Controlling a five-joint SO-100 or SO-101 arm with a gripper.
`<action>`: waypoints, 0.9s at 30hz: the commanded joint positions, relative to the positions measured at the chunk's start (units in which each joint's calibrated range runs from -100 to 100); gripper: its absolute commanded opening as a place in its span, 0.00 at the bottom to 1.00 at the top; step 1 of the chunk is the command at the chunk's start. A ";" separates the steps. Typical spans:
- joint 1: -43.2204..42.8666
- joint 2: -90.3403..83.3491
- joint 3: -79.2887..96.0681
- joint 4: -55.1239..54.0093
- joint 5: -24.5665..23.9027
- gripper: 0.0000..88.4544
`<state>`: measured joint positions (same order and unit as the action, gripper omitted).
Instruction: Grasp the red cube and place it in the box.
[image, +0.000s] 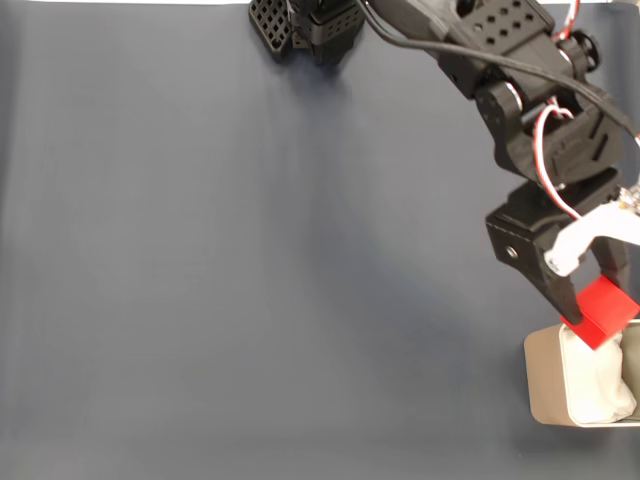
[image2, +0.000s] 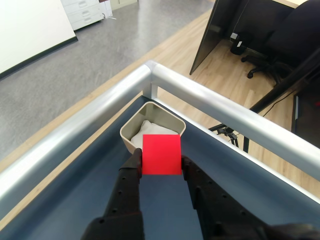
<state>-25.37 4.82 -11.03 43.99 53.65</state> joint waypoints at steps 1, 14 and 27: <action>0.30 2.81 -8.59 0.10 0.20 0.05; 0.23 13.38 -21.54 0.10 0.20 0.05; -0.41 18.40 -24.55 -1.12 0.10 0.05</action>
<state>-25.37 23.32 -31.83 43.99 53.60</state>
